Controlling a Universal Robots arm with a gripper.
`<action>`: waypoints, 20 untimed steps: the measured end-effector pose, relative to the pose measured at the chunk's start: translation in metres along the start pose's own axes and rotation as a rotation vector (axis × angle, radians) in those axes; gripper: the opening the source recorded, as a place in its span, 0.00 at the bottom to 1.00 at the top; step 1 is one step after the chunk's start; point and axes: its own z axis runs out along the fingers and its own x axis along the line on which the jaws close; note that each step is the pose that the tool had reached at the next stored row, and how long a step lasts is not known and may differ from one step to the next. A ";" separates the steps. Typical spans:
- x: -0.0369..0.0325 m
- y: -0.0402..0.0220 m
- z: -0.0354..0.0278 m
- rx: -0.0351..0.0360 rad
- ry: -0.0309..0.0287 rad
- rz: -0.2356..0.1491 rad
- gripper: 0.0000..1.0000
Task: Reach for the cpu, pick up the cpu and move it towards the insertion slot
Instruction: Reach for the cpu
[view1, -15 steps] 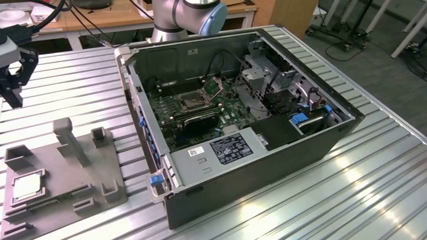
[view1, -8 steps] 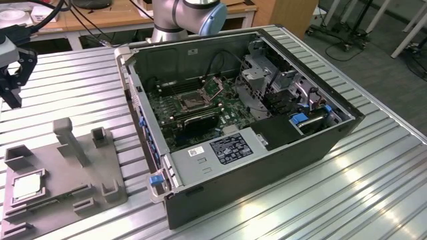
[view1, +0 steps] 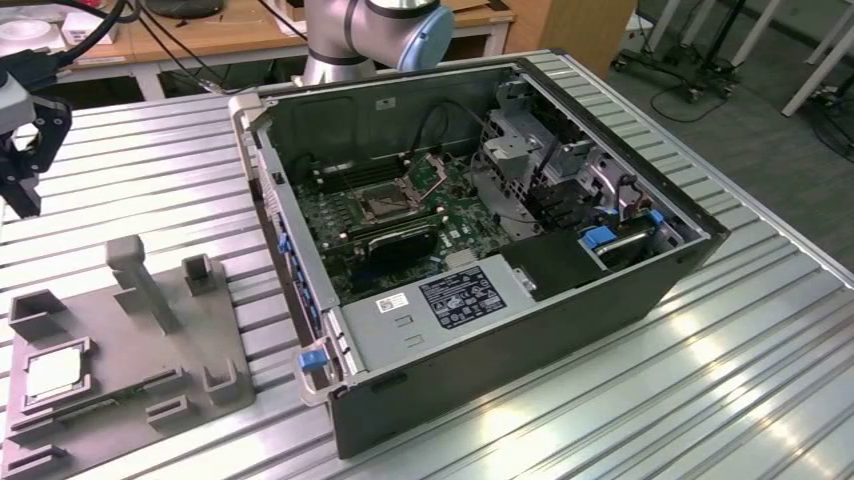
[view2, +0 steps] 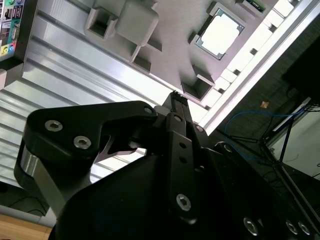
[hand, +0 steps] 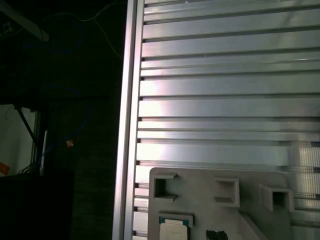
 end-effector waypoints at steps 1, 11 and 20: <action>0.0002 0.0000 0.0000 0.0000 0.0000 0.000 0.11; 0.0025 0.0000 0.0000 0.0000 -0.0001 0.000 0.11; 0.0037 0.0000 0.0000 0.0000 0.0000 0.000 0.11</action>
